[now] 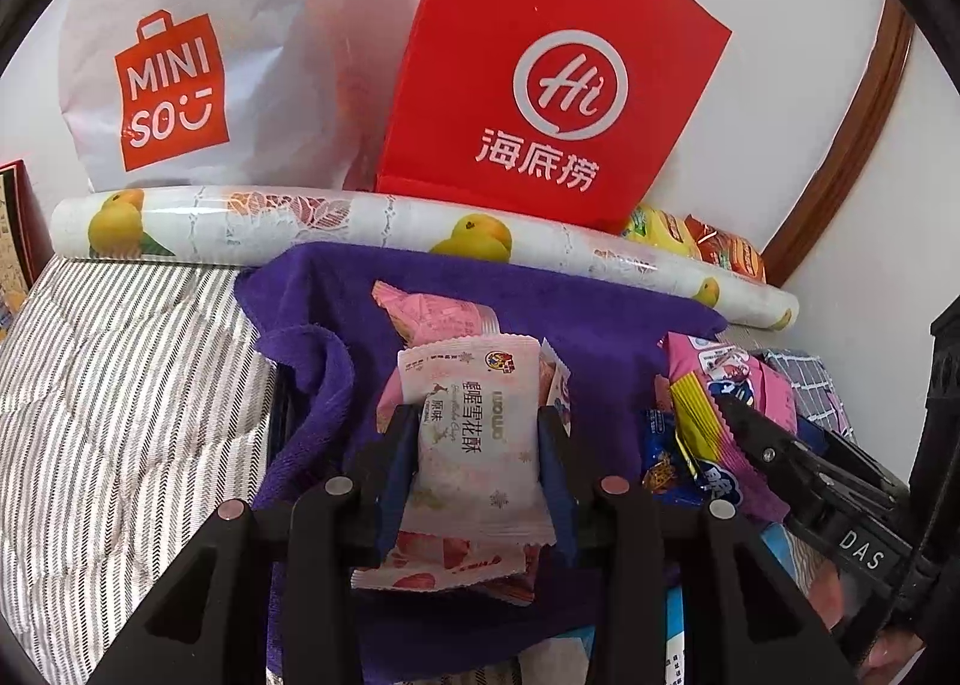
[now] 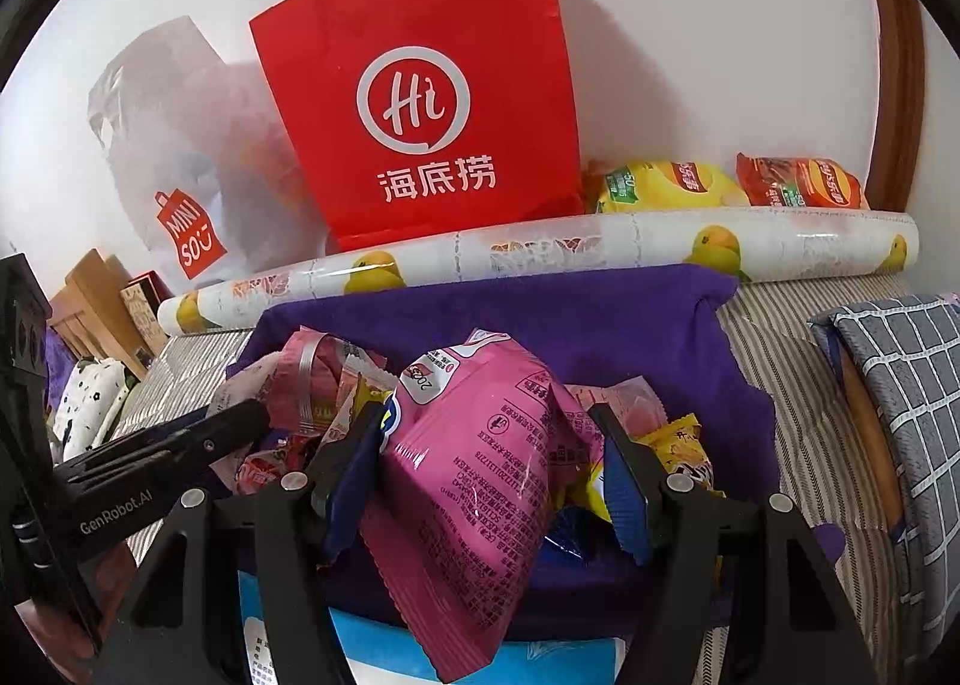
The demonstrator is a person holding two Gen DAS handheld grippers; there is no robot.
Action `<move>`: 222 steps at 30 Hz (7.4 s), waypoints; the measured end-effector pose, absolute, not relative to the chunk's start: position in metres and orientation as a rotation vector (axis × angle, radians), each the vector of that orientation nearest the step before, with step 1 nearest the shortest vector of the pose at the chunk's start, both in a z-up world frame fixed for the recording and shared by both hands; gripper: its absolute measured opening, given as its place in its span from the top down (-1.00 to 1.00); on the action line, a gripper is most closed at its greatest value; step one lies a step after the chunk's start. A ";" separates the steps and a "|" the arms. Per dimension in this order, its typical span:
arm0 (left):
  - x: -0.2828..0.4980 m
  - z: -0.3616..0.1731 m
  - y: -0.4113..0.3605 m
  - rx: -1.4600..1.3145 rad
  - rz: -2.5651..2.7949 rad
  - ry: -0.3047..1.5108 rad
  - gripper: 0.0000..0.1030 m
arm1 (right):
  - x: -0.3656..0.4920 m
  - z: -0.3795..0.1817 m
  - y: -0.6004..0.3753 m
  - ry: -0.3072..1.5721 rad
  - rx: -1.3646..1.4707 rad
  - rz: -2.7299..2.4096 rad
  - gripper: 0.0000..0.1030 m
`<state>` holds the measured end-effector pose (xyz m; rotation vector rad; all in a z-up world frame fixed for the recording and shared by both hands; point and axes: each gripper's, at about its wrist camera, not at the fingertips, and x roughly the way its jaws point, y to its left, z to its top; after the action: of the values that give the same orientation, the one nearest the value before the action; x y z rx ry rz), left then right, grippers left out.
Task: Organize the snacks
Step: 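Open the right gripper to drop the magenta bag while the left gripper drops the pale pink packet, then withdraw both open grippers from the towel toward the remaining snacks, then grasp the green snack bag with the right gripper while the left gripper grasps a red packet, then carry the green bag and red packet over the purple towel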
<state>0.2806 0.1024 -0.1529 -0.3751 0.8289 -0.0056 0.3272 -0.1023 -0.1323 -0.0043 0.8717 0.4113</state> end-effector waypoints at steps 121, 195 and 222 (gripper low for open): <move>0.206 -0.157 0.118 -0.374 -0.038 0.784 -0.45 | 0.142 -0.163 -0.120 1.010 -0.036 0.432 -0.29; 0.056 -0.176 -0.002 0.066 -0.227 0.925 0.13 | 0.098 -0.108 -0.250 0.912 0.085 0.315 0.13; 0.130 -0.119 0.055 -0.168 -0.124 0.835 0.14 | 0.155 -0.069 -0.210 0.801 0.024 0.381 0.13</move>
<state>0.1298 0.0551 -0.1186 -0.1677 0.8354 -0.1241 0.1548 -0.2104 -0.0692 0.0236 0.8012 0.3809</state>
